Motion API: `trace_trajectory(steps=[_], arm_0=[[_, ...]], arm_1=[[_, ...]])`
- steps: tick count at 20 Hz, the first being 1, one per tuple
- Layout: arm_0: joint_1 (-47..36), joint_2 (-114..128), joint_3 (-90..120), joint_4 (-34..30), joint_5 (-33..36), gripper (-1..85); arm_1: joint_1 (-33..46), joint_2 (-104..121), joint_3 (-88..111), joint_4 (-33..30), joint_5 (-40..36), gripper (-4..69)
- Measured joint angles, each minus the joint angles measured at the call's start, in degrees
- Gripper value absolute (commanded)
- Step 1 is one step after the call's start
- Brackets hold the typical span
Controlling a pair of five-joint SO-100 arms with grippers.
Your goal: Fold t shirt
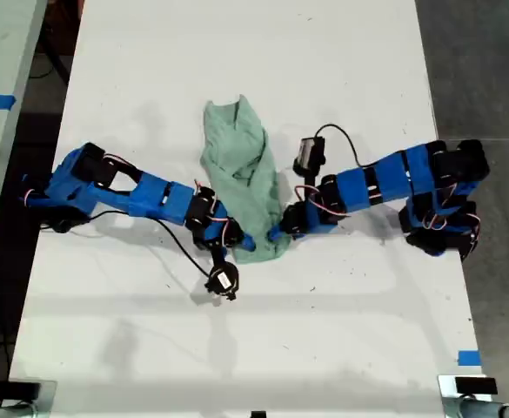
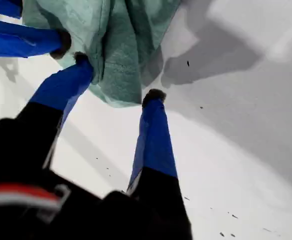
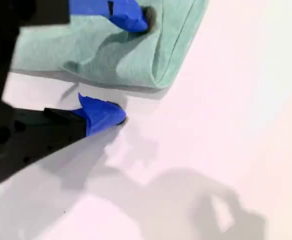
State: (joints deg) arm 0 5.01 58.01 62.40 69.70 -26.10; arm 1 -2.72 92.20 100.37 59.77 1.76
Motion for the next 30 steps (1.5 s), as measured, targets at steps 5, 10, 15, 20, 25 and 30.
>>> trace_trajectory(steps=[5,10,15,20,25,30], arm_0=[[-1.23,-0.53,-0.88,-0.70,0.35,0.0],[-1.23,-0.53,-0.88,-0.70,0.97,0.0],[-1.05,-0.53,-0.88,0.18,1.32,0.0],[8.53,0.88,-0.88,5.36,-1.67,-0.1],[11.16,12.30,-0.79,10.28,-4.22,-0.1],[-1.14,26.02,-0.70,14.24,1.32,-0.1]], arm_1=[[0.00,-2.99,-0.09,-3.16,0.09,21.7],[0.00,-7.47,-0.88,-7.29,-0.09,-0.9],[-2.64,-10.63,-5.19,-8.61,2.29,-0.9],[-13.71,-22.59,-29.53,5.36,5.19,-0.9],[-13.80,-21.97,-40.69,13.71,3.69,-0.9],[-0.26,-8.70,-40.69,19.78,0.88,-0.9]])
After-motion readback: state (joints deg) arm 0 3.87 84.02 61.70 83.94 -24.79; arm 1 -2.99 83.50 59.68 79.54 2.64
